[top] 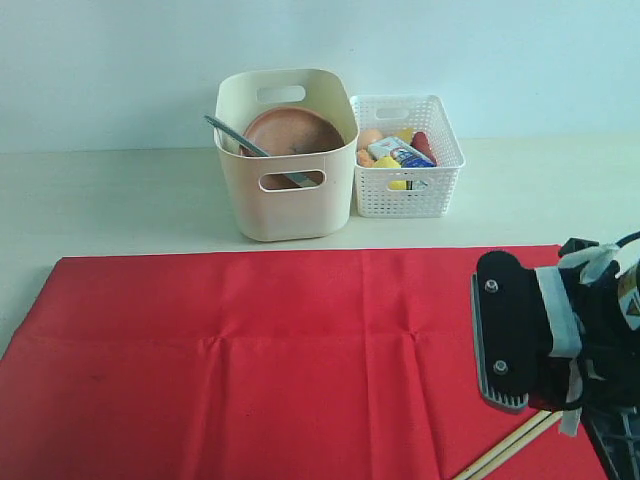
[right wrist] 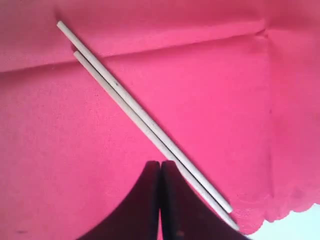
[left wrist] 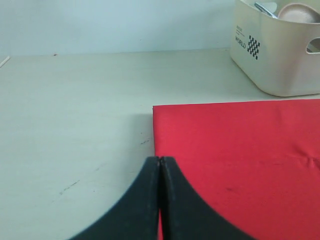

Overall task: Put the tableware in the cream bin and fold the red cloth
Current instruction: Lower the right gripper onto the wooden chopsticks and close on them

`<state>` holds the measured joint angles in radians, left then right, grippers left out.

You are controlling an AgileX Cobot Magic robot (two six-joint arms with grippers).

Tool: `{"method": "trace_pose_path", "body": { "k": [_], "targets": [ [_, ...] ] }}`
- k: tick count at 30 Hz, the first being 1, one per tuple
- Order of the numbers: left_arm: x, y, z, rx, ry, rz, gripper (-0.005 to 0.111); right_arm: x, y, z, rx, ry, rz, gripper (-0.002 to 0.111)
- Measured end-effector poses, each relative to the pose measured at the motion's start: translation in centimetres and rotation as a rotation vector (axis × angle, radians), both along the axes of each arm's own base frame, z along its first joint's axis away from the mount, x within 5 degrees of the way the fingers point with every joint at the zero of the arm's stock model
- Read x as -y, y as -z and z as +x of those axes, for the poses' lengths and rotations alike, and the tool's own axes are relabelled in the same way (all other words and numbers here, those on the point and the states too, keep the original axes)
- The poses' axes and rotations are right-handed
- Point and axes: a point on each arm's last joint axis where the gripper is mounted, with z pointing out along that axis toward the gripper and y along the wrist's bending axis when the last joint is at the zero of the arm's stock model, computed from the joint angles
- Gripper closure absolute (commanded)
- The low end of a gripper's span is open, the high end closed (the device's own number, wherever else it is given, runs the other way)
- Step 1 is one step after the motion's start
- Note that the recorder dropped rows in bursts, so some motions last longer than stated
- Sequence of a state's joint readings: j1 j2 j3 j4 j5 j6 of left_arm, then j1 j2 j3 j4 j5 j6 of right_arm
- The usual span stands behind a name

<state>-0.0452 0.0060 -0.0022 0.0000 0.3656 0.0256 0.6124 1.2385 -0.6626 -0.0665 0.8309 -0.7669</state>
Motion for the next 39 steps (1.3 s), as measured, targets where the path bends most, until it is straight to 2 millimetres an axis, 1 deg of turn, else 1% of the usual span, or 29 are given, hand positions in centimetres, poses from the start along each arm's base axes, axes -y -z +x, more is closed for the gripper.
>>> {"method": "trace_pose_path", "body": {
  "k": [2, 4, 7, 8, 9, 11, 18, 20, 24, 26, 32, 36, 39],
  "targets": [
    [0.0, 0.0, 0.0, 0.000, 0.000, 0.000, 0.107, 0.1, 0.8, -0.2, 0.009, -0.003, 0.008, 0.105],
    [0.0, 0.0, 0.0, 0.000, 0.000, 0.000, 0.107, 0.1, 1.9, -0.2, 0.010, -0.006, 0.011, 0.097],
    [0.0, 0.0, 0.0, 0.000, 0.000, 0.000, 0.107, -0.2, 2.8, 0.1, 0.016, -0.009, 0.018, 0.079],
    [0.0, 0.0, 0.0, 0.000, 0.000, 0.000, 0.107, -0.3, 3.1, 0.3, 0.015, -0.010, 0.018, 0.070],
    [0.0, 0.0, 0.0, 0.000, 0.000, 0.000, 0.107, -0.4, 3.3, 0.5, 0.018, -0.011, 0.021, 0.065],
    [0.0, 0.0, 0.0, 0.000, 0.000, 0.000, 0.107, -0.5, 3.7, 0.7, 0.013, -0.019, 0.007, 0.059],
    [0.0, 0.0, 0.0, 0.000, 0.000, 0.000, 0.107, -0.5, 5.9, 1.4, -0.034, -0.068, -0.093, 0.058],
    [0.0, 0.0, 0.0, 0.000, 0.000, 0.000, 0.107, -0.5, 6.6, 1.6, -0.054, -0.084, -0.127, 0.056],
    [0.0, 0.0, 0.0, 0.000, 0.000, 0.000, 0.107, -0.6, 6.8, 1.9, -0.053, -0.094, -0.139, 0.056],
    [0.0, 0.0, 0.0, 0.000, 0.000, 0.000, 0.107, -0.8, 6.7, 2.3, -0.036, -0.108, -0.146, 0.057],
    [0.0, 0.0, 0.0, 0.000, 0.000, 0.000, 0.107, -1.0, 8.2, 2.7, -0.080, -0.150, -0.191, 0.057],
    [0.0, 0.0, 0.0, 0.000, 0.000, 0.000, 0.107, -1.1, 8.3, 2.8, -0.072, -0.158, -0.184, 0.057],
    [0.0, 0.0, 0.0, 0.000, 0.000, 0.000, 0.107, -0.6, 8.6, 3.2, -0.078, -0.137, -0.183, 0.057]
  ]
}}
